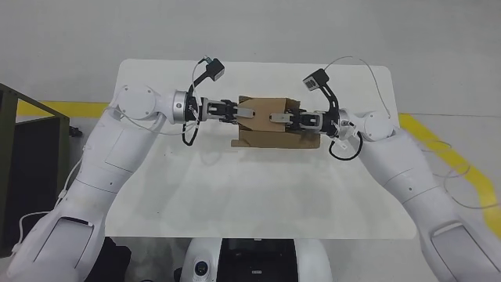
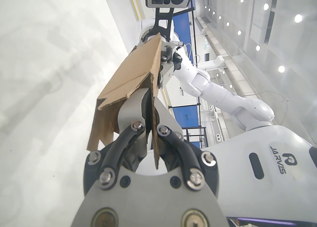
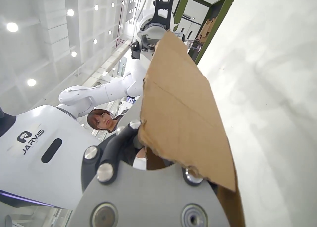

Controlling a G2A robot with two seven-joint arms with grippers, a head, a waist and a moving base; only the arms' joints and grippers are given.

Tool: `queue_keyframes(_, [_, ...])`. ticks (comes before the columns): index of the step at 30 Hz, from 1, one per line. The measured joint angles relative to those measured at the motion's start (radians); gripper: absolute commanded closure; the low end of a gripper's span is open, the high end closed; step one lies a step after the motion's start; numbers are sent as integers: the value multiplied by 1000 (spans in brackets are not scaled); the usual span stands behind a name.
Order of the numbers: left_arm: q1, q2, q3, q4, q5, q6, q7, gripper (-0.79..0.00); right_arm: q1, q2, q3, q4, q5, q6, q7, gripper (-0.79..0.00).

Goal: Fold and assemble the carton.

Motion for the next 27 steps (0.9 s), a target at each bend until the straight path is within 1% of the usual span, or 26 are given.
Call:
queue_keyframes(1, [0, 0, 1, 0, -1, 0, -1, -22, 1, 0, -1, 3, -1, 0, 0, 0])
queue_keyframes(2, [-1, 0, 1, 1, -1, 0, -2, -55, 3, -1, -2, 5, -2, 1, 1, 0])
queue_keyframes(3, [-1, 0, 2, 1, -2, 0, -2, -114, 5, -1, -3, 7, -3, 1, 1, 0])
queue_keyframes(4, [-1, 0, 2, 1, -2, 0, -2, -268, 6, -1, -3, 8, -4, 1, 1, 0])
queue_keyframes(5, [-1, 0, 3, 2, -2, -1, -2, -397, 7, -2, -3, 10, -6, 0, 0, 0])
queue_keyframes(6, [-1, 0, 3, 2, -3, -2, -2, -650, 8, -2, -4, 12, -9, -2, -2, 0])
queue_keyframes(7, [-1, 0, 3, 2, -5, -5, -1, -785, 8, -2, -4, 15, -11, -3, -3, 0])
queue_keyframes(14, [2, -1, -1, 3, -39, -27, -5, -785, 17, -5, -8, 42, -35, -13, -13, 0])
queue_keyframes(23, [15, 2, -26, -7, -92, -71, -11, -785, 27, -16, -19, 77, -63, -21, -21, 0])
queue_keyframes(25, [19, 4, -38, -29, -110, -67, -15, -785, 29, -20, -22, 87, -67, -22, -22, 0])
queue_keyframes(27, [34, 9, -61, -69, -122, -44, -17, -785, 32, -25, -26, 94, -67, -21, -22, 0])
